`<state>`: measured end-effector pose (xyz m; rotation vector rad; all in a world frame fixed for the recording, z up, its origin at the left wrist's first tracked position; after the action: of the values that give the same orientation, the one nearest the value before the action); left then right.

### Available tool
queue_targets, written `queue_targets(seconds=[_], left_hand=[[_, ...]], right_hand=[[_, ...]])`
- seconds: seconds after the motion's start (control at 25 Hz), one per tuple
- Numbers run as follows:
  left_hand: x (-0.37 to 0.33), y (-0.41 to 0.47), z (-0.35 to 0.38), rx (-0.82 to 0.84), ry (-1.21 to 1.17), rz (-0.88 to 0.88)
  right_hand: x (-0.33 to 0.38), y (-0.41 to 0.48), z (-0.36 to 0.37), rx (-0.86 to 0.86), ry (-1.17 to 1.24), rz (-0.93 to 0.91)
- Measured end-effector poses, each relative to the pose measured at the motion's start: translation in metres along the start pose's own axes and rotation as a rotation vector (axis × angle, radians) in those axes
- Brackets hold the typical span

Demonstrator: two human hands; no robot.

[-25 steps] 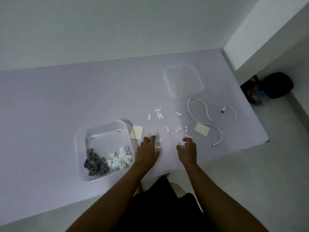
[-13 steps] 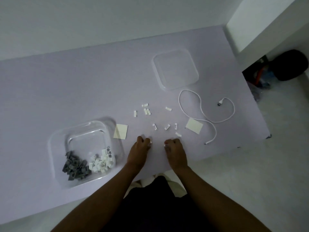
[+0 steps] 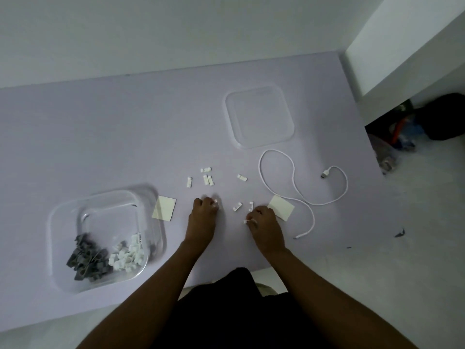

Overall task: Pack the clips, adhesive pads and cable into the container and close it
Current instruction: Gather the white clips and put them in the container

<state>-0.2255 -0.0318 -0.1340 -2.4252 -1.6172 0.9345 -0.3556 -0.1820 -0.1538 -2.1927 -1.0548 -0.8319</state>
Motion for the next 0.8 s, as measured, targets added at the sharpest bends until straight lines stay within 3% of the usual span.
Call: queue_targets(seconds=[0.16, 0.4, 0.56, 0.8], left_hand=[[-0.016, 0.014, 0.006, 0.039, 0.089, -0.031], [-0.014, 0.020, 0.018, 0.037, 0.138, -0.047], [-0.012, 0.023, 0.020, 0.021, 0.182, 0.002], [-0.011, 0.025, 0.026, -0.033, 0.205, 0.090]], right_hand=[[0.004, 0.010, 0.005, 0.061, 0.057, -0.044], [0.009, 0.023, -0.013, -0.038, 0.192, 0.008], [0.005, 0.034, -0.005, 0.095, 0.115, 0.069], [0.015, 0.042, 0.010, 0.219, 0.013, -0.031]])
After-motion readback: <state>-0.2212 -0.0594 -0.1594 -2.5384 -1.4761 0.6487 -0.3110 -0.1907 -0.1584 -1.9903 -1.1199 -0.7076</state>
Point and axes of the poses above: each hand's wrist, its own y-axis towards the middle knuckle, its own z-axis out of the palm, x = y × z, the point moved 5 cm from there along y, towards the middle knuckle, and after that the axes turned 13 degrees about y, right-handed, at the moved point
